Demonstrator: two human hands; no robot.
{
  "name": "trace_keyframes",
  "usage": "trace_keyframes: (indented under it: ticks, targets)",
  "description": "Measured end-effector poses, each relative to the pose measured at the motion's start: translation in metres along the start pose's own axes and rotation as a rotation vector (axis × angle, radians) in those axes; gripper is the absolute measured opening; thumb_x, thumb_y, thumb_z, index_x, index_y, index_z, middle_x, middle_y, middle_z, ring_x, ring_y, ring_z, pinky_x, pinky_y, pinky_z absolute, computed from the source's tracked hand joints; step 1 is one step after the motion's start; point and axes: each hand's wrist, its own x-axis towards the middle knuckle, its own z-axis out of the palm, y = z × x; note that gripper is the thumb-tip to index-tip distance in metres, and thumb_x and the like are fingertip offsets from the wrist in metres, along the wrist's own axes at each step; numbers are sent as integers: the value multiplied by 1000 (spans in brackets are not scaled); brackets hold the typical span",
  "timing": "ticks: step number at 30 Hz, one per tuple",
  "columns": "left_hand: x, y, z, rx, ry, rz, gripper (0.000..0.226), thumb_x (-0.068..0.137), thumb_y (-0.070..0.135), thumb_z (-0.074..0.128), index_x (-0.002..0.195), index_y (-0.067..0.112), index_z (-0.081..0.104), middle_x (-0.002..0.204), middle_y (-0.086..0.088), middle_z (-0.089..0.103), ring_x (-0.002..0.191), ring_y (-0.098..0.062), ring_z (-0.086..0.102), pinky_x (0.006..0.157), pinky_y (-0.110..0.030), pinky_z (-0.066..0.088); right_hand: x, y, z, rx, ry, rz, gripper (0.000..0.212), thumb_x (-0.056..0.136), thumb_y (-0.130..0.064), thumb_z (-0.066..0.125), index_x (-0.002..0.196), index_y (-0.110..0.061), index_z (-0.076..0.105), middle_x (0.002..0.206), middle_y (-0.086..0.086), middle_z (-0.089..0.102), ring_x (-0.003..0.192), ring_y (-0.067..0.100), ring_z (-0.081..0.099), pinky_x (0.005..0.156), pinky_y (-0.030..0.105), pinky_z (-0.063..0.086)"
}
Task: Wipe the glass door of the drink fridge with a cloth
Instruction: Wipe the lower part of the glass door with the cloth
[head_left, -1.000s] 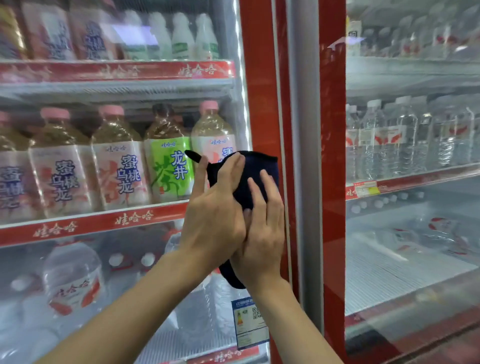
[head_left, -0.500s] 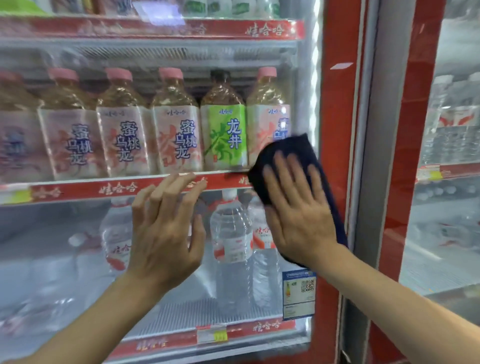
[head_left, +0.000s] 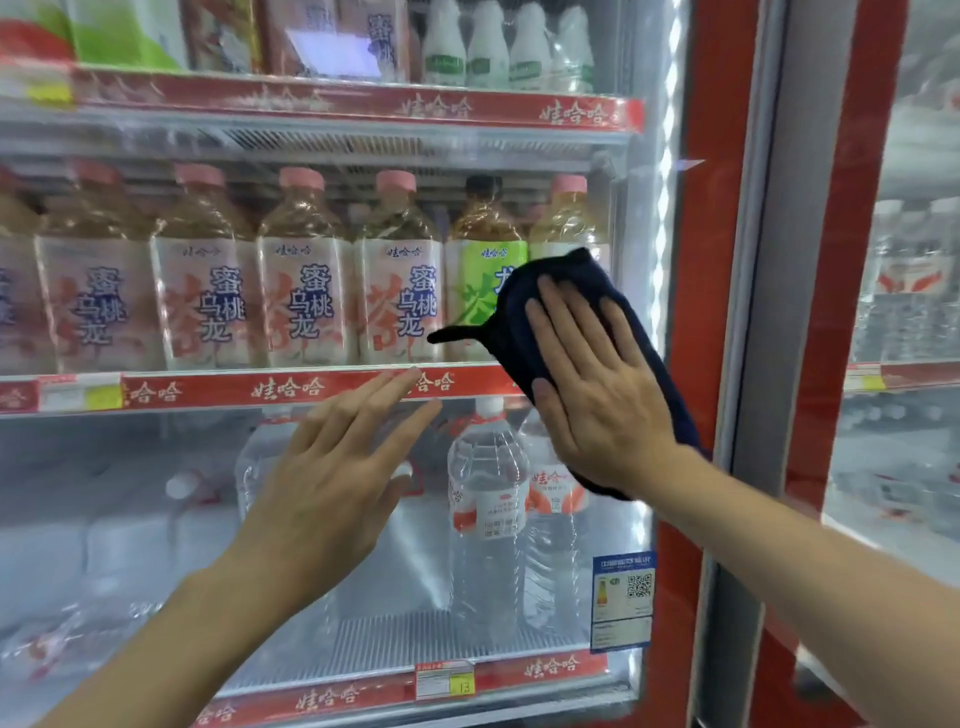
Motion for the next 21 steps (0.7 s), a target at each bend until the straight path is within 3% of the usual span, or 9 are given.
trace_keyframes:
  ticks: [2, 4, 8, 10, 13, 16, 18, 21]
  targets:
    - [-2, -1, 1, -13, 23, 10, 77, 74, 19, 87, 143, 7, 55, 158, -15, 40, 145, -31, 33, 118, -39, 19, -27, -20, 9, 17, -24, -32, 63, 104, -31, 39, 160, -4, 25, 168, 14, 18, 157, 30, 17, 128, 50, 12]
    - [-9, -5, 1, -47, 63, 18, 65, 86, 21, 78, 145, 6, 53, 159, -14, 38, 148, -30, 31, 122, -36, 14, -57, -33, 14, -3, -121, -221, 65, 104, -33, 39, 161, -8, 23, 169, 10, 16, 157, 28, 18, 128, 48, 10]
    - [-30, -25, -3, -51, 68, -12, 59, 97, 37, 51, 148, 7, 48, 160, -11, 35, 151, -29, 27, 124, -45, 17, -43, -10, 4, -103, -276, -602, 65, 106, -40, 41, 162, -13, 23, 170, 7, 16, 156, 26, 21, 129, 44, 10]
    - [-40, -36, -2, -35, 58, -32, 60, 97, 37, 51, 148, 6, 47, 160, -12, 36, 150, -30, 30, 123, -48, 22, -9, 4, -5, -95, -248, -557, 63, 105, -38, 41, 161, -14, 27, 169, 9, 18, 156, 28, 21, 128, 46, 10]
    - [-48, -46, 3, -16, 20, -18, 63, 96, 35, 52, 152, 8, 43, 160, -11, 39, 149, -29, 35, 120, -52, 27, 25, 1, -7, -73, -124, -244, 63, 106, -34, 40, 161, -9, 24, 169, 14, 17, 157, 31, 15, 128, 52, 13]
    - [-48, -48, 8, -5, 41, -25, 62, 95, 35, 58, 150, 10, 45, 157, -9, 43, 145, -29, 41, 119, -52, 30, 17, -33, 6, -49, -51, -54, 65, 104, -30, 40, 160, -2, 22, 168, 18, 16, 157, 33, 15, 127, 54, 13]
    - [-48, -47, 9, -3, 60, -30, 60, 95, 30, 64, 149, 9, 46, 157, -9, 43, 144, -29, 42, 119, -52, 31, -6, -57, 15, -25, -42, -36, 66, 103, -30, 40, 160, -2, 23, 168, 17, 15, 157, 34, 17, 127, 54, 11]
    - [-47, -46, 7, -29, 62, -30, 64, 92, 26, 62, 150, 9, 44, 158, -8, 41, 145, -28, 41, 120, -51, 30, -39, -82, 22, -37, -153, -254, 67, 103, -33, 40, 162, -7, 19, 169, 11, 10, 157, 30, 15, 129, 49, 6]
